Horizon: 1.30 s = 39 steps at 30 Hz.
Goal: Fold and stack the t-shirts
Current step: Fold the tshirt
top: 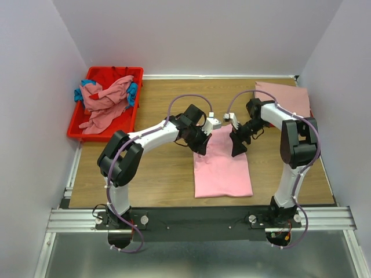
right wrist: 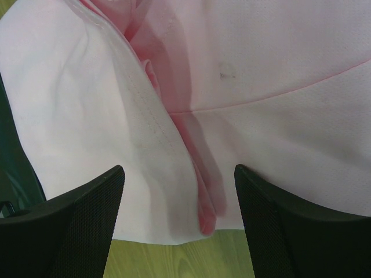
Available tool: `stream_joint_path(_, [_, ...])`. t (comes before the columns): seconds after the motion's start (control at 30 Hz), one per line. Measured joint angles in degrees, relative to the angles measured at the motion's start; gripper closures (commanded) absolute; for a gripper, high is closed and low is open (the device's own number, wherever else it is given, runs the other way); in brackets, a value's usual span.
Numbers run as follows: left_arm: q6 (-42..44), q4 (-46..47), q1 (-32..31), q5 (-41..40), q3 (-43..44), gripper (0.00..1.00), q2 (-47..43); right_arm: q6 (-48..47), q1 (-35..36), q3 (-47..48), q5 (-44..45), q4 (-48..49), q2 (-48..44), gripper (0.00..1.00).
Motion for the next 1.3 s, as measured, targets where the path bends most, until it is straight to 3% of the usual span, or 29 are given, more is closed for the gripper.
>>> stream_joint_path(0.47, [0.0,0.02,0.0,0.0,0.0,1.0,0.0,-1.01,0.61,-1.99,-0.22,0.07,0.07,0.26])
stream_joint_path(0.83, [-0.02,0.02,0.0,0.0,0.0,1.0,0.02,-0.81,0.61,-2.71,-0.7,-0.35,-2.19,0.38])
stream_joint_path(1.3, [-0.02,0.02,0.0,0.0,0.02,1.0,0.02,1.51,0.87,-4.02,-0.24,1.38,-3.26,0.32])
